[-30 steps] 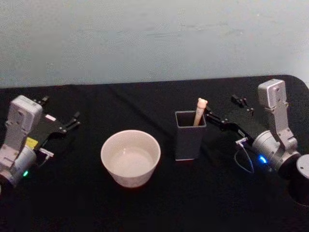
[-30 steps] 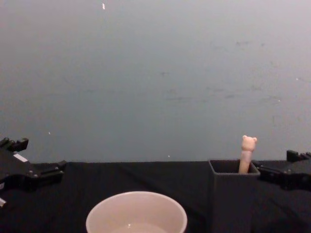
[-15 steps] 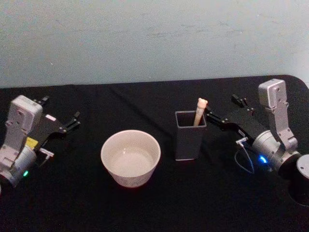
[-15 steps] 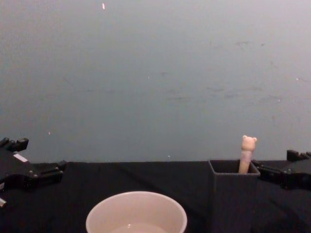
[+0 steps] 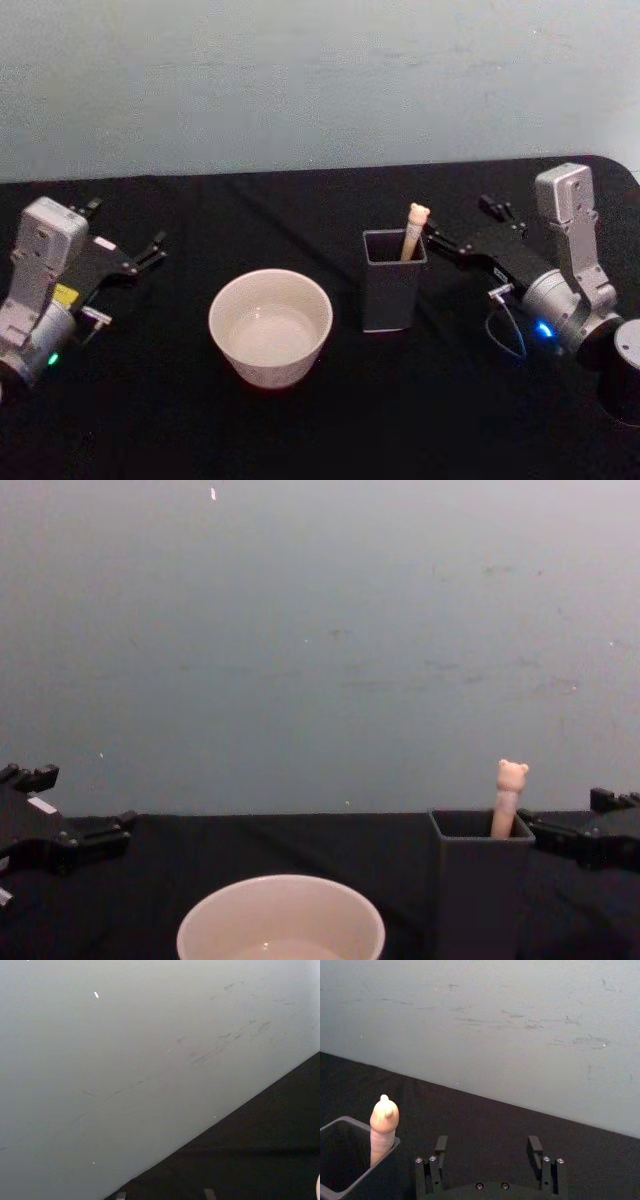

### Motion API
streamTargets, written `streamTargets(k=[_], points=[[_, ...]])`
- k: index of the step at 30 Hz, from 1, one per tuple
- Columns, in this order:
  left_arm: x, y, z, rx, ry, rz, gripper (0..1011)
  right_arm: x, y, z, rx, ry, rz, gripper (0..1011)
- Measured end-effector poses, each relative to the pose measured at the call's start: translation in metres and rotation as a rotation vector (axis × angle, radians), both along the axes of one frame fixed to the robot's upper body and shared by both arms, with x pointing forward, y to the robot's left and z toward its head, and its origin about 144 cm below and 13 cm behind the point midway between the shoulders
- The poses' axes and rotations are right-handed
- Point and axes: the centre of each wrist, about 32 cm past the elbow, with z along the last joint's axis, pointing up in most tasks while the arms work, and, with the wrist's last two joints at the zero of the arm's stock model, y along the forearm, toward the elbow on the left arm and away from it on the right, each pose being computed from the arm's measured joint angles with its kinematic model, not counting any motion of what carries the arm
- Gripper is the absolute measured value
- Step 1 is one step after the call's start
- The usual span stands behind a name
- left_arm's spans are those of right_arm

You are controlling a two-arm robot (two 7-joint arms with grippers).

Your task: Pick up the stirring spoon with one hand, stir inside the cup, then place it back in its original position.

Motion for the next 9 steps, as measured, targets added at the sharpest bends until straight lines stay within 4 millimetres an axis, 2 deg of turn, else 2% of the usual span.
streamTargets(k=[9], points=[[0.0000, 0.0000, 0.0000, 0.000, 0.000, 0.000, 1001, 0.0000, 0.0000, 0.0000, 0.000, 0.000, 0.000, 1002]])
